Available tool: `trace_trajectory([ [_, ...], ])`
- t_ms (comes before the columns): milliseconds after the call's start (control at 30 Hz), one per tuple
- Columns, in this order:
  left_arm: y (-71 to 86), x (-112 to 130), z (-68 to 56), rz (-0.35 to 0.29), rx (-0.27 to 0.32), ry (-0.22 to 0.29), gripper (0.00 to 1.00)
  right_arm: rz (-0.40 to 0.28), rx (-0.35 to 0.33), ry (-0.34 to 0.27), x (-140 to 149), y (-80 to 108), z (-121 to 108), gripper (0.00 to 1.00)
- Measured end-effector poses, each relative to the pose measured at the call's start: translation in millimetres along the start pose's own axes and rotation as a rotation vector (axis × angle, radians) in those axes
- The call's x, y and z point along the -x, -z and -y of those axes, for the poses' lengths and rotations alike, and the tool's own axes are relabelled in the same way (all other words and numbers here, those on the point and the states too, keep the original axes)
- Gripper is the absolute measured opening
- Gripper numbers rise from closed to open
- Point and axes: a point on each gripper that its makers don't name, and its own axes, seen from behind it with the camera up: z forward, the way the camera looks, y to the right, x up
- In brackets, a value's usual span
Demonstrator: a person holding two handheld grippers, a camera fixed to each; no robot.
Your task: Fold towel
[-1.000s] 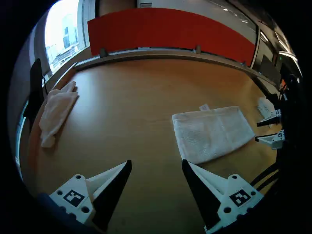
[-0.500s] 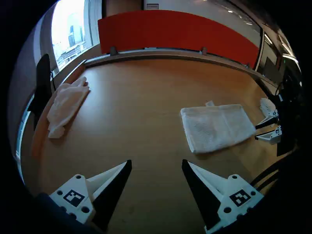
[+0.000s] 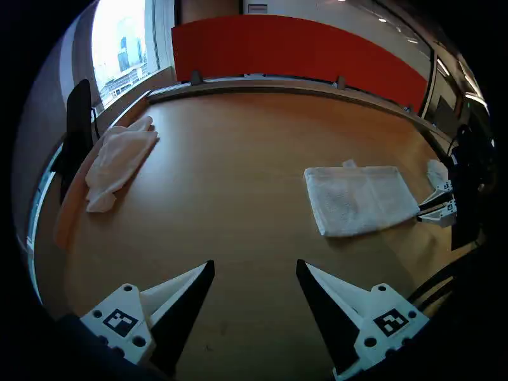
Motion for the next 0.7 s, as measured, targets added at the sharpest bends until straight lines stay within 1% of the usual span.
trace_trajectory([
  [100, 0.1, 1.4, -0.2, 0.002, 0.0, -0.002, 0.95, 0.003, 0.0, 0.006, -0.1, -0.2, -0.7, 0.24],
  [233, 0.1, 2.5, -0.7, 0.005, 0.0, -0.002, 0.95, 0.002, 0.005, 0.014, -0.6, -1.0, -1.7, 0.07],
  [267, 0.2, 2.5, -0.9, 0.005, 0.0, -0.002, 0.95, -0.001, 0.007, 0.014, -1.3, -0.9, -1.8, 0.05],
  [400, 0.3, 1.6, -1.1, 0.003, 0.002, -0.001, 0.95, -0.006, 0.007, 0.008, -3.0, 0.6, 0.3, 0.04],
  [500, -0.6, 0.0, -0.4, 0.001, 0.002, 0.001, 0.95, -0.014, 0.02, -0.009, -6.6, 4.3, 0.4, 0.04],
  [700, -1.7, -2.3, 1.0, -0.002, 0.002, 0.011, 0.95, -0.063, 0.044, -0.058, -25.4, 20.5, -0.3, 0.03],
])
